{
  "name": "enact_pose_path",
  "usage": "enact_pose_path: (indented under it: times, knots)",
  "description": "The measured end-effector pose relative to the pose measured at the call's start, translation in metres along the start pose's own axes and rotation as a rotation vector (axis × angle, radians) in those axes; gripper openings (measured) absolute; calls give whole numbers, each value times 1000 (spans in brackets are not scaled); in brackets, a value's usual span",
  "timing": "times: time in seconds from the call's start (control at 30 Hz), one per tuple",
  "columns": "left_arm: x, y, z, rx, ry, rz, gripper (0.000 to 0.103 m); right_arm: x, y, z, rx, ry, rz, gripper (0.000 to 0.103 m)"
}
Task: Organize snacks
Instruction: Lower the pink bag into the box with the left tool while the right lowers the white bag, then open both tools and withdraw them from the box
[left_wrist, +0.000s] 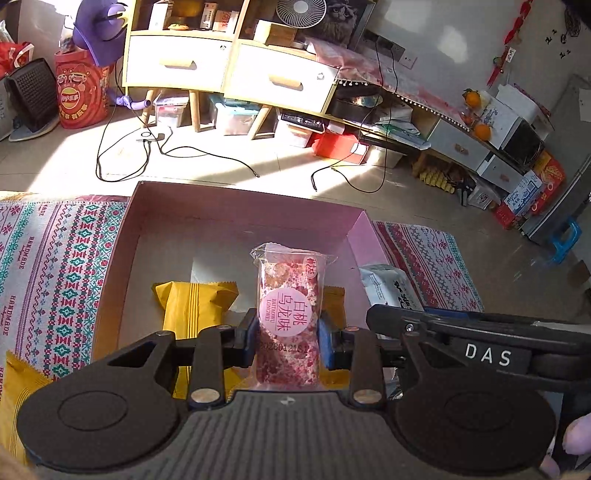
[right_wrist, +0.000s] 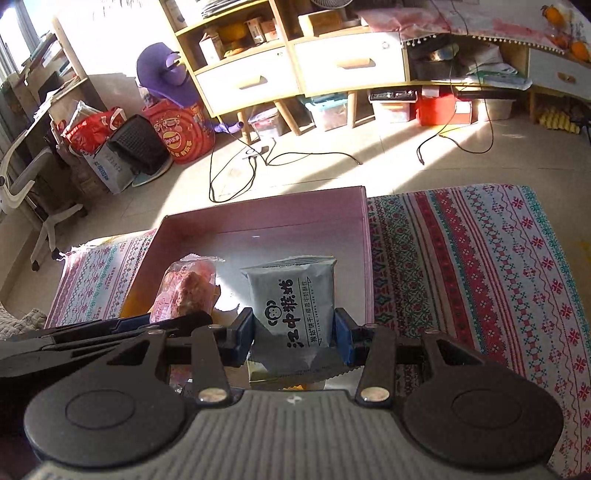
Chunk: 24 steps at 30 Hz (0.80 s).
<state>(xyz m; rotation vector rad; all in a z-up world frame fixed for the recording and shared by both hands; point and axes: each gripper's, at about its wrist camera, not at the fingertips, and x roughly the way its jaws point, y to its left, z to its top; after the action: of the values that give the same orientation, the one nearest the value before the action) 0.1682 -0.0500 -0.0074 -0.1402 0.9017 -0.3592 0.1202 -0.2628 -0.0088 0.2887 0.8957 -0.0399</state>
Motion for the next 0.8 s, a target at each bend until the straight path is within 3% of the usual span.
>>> enact_pose_path:
  times: [0.37, 0.4, 0.57, 0.8]
  knots:
    - [10, 6, 0, 8, -11, 47, 39, 5, 3, -1, 6, 2, 0, 45]
    - [8, 5, 0, 11, -21, 53, 42, 4, 3, -1, 9, -2, -2, 45]
    - [-1, 5, 1, 23, -27, 60, 66, -6, -1, 1, 19, -30, -12, 66]
    - [-22, 9, -11, 52, -16, 74, 78, -21, -2, -7, -27, -38, -34, 78]
